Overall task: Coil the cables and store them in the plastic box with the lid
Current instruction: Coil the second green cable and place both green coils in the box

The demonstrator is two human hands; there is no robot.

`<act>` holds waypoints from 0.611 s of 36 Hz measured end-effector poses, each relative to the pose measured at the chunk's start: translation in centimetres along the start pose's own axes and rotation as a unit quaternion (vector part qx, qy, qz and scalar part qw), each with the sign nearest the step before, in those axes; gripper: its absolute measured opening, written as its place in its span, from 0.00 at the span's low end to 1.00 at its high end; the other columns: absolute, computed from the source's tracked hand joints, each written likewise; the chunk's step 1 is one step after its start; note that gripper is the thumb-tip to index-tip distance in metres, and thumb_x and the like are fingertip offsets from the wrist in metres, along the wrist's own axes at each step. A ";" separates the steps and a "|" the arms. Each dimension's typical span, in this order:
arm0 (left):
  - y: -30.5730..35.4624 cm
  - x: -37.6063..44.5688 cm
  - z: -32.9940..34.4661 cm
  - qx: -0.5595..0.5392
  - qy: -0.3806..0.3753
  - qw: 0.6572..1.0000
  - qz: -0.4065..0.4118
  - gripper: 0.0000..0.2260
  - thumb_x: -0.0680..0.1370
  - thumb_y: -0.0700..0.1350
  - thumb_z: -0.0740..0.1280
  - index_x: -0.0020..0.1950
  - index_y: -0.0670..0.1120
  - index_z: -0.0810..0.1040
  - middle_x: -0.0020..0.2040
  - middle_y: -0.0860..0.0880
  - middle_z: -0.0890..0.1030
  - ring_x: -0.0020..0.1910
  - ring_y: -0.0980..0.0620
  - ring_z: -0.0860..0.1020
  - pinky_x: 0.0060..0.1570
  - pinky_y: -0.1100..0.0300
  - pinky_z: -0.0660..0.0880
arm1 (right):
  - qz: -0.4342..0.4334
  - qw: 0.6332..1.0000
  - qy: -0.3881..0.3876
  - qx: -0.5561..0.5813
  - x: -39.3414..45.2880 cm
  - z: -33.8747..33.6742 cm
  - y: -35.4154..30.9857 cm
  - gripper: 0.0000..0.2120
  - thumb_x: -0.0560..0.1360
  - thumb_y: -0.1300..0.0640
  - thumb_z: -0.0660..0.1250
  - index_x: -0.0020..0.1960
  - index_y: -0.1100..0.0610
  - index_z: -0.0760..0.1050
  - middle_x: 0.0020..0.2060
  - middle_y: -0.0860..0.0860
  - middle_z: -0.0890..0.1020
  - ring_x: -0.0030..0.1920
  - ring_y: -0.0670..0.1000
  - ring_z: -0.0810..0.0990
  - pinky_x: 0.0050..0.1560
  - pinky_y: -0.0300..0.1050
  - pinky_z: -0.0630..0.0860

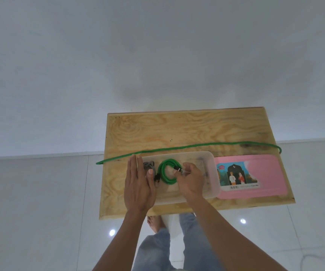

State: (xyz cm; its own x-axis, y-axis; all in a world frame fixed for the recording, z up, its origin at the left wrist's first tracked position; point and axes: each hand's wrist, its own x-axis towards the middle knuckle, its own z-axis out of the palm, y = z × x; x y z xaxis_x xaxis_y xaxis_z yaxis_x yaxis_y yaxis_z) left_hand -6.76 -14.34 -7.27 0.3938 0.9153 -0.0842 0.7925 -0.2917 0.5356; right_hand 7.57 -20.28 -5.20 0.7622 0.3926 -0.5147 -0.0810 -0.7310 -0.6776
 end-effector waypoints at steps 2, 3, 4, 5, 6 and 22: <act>0.2 0.0 -0.2 -0.001 -0.003 1.000 -0.003 0.29 0.84 0.56 0.45 0.80 0.41 0.56 0.81 0.44 0.56 0.81 0.48 0.51 0.78 0.52 0.54 | 0.001 1.000 -0.005 -0.002 -0.5 -0.7 -0.3 0.22 0.72 0.55 0.75 0.64 0.56 0.77 0.57 0.51 0.82 0.56 0.52 0.80 0.58 0.44 0.75; 0.3 0.0 -0.3 0.002 -0.005 1.000 -0.003 0.29 0.84 0.56 0.46 0.80 0.41 0.56 0.81 0.43 0.56 0.81 0.47 0.52 0.78 0.51 0.55 | 0.000 1.000 -0.005 -0.001 -0.8 -1.1 -0.5 0.22 0.72 0.55 0.75 0.65 0.55 0.76 0.58 0.51 0.82 0.57 0.51 0.80 0.58 0.44 0.75; 0.3 0.0 -0.5 0.006 -0.006 1.000 -0.004 0.29 0.84 0.56 0.46 0.80 0.41 0.57 0.81 0.43 0.57 0.81 0.46 0.53 0.78 0.50 0.56 | -0.005 1.000 -0.006 -0.002 -1.0 -1.5 -0.7 0.22 0.73 0.54 0.74 0.66 0.54 0.75 0.59 0.51 0.81 0.57 0.51 0.80 0.57 0.44 0.75; 0.4 0.0 -0.6 0.010 -0.008 1.000 -0.006 0.29 0.83 0.56 0.45 0.80 0.41 0.57 0.81 0.43 0.57 0.81 0.46 0.54 0.77 0.47 0.58 | -0.009 1.000 -0.008 -0.005 -1.3 -2.0 -0.9 0.23 0.73 0.54 0.74 0.66 0.54 0.75 0.60 0.50 0.81 0.58 0.51 0.79 0.56 0.42 0.74; 0.5 0.0 -0.8 0.011 -0.011 1.000 -0.010 0.29 0.83 0.56 0.45 0.80 0.41 0.58 0.81 0.43 0.58 0.80 0.46 0.54 0.77 0.45 0.59 | -0.011 1.000 -0.010 -0.003 -1.5 -2.6 -1.1 0.22 0.74 0.54 0.73 0.67 0.54 0.74 0.60 0.50 0.81 0.59 0.50 0.79 0.54 0.40 0.72; 8.2 9.1 -3.4 0.041 -0.044 0.997 0.055 0.15 0.82 0.47 0.62 0.66 0.43 0.79 0.63 0.42 0.81 0.63 0.40 0.76 0.65 0.44 0.70 | -0.153 0.986 0.041 -0.059 6.8 -14.2 -6.1 0.07 0.75 0.63 0.68 0.51 0.59 0.83 0.39 0.47 0.81 0.37 0.45 0.77 0.41 0.30 0.68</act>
State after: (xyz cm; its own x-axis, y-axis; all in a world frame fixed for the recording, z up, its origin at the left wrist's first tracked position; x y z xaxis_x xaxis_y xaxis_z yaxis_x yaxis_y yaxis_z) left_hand 1.76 -7.42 -0.82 0.5162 0.8500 -0.1045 0.7768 -0.4134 0.4751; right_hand 22.32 -21.04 2.91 0.7886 0.5622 -0.2489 0.2322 -0.6472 -0.7261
